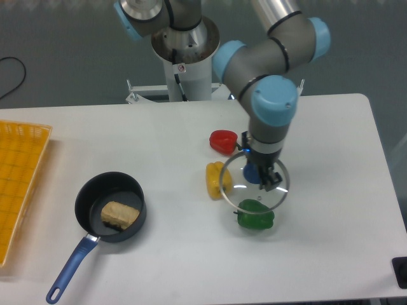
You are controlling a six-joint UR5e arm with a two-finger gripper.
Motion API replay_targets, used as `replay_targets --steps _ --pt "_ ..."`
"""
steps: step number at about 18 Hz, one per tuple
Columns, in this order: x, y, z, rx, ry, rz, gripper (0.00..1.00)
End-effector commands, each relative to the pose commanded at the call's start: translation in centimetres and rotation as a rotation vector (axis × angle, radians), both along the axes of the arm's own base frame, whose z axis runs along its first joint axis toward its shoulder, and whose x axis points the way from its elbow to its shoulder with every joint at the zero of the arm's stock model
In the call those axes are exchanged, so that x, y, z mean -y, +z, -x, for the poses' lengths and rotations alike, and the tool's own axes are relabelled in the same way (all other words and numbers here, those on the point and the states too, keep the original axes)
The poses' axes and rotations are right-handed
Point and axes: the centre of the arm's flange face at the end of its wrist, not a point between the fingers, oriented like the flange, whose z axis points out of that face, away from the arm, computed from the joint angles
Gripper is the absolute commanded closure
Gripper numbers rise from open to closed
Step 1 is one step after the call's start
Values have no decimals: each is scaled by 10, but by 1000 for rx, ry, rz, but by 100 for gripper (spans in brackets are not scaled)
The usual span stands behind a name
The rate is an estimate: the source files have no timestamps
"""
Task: Close the pot lid
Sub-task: 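Lift the glass lid by its blue knob with the gripper, then carry the glass lid over the peppers to the blue saucepan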
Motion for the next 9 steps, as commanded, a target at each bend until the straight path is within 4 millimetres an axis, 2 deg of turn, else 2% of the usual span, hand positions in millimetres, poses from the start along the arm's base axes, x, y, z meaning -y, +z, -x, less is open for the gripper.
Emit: replay_targets --steps 9 --pt "-45 12 -74 15 49 8 43"
